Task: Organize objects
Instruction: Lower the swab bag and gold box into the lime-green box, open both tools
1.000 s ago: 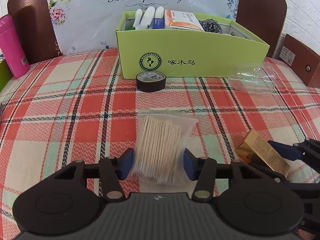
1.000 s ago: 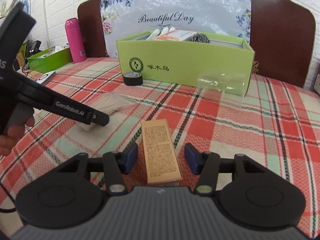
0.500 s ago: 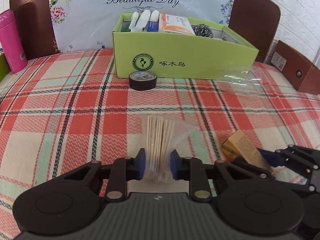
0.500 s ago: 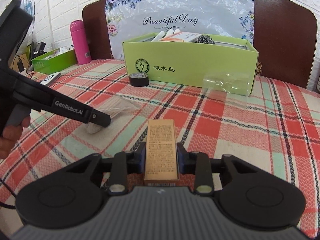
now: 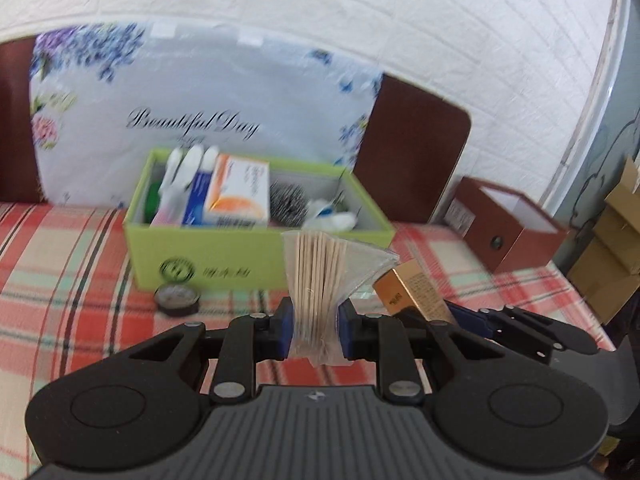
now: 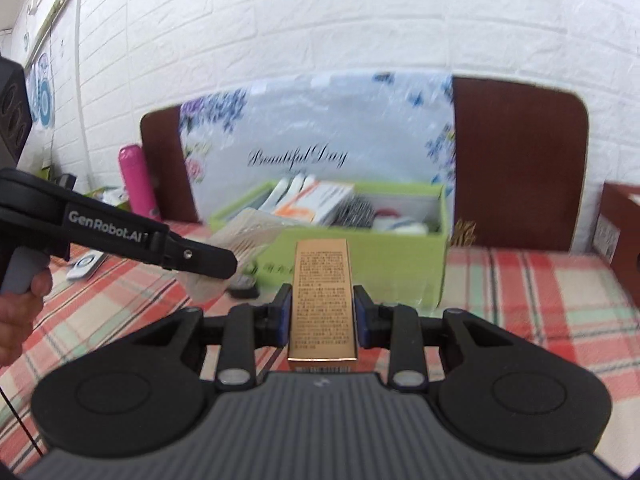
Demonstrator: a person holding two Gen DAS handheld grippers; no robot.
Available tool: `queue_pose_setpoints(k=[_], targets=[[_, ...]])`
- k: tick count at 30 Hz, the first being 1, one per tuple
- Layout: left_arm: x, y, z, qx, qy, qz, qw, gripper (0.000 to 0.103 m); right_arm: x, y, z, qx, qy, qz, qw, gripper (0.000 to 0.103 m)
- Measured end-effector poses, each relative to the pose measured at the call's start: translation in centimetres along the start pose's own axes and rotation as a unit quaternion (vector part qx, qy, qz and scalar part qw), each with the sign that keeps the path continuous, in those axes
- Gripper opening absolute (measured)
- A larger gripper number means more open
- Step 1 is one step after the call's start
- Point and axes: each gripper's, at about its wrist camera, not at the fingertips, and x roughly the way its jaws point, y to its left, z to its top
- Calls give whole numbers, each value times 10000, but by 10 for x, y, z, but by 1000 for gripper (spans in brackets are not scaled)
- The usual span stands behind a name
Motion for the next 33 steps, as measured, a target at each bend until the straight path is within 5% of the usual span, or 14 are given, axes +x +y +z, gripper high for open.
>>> queue_pose_setpoints(k=[11, 25, 26, 28, 29, 31, 33], targets=[[50, -26, 83, -226, -436, -262, 9985, 23, 57, -37, 62, 21, -439, -682, 9967, 30], [149, 5, 106, -422, -38, -90, 9991, 23, 166, -43, 58, -412, -104, -890, 9951, 30], [153, 8, 105, -426, -49, -56, 9991, 31, 171, -43, 56, -480, -71, -888, 9949, 30], [154, 14, 102, -496, -58, -15, 9988, 63, 176, -41, 52, -632, -38, -908, 9939, 32], [152, 17, 100, -525, -142, 55, 9985, 77, 176, -40, 51, -703, -52, -942, 9931, 42], [146, 19, 97, -451, -340, 120, 9983, 78, 173, -37, 46, -809, -190, -1019, 9913, 68], [142, 19, 97, -365, -353, 143, 9986, 78, 168, -35, 44, -855, -257, -1049, 9905, 78]])
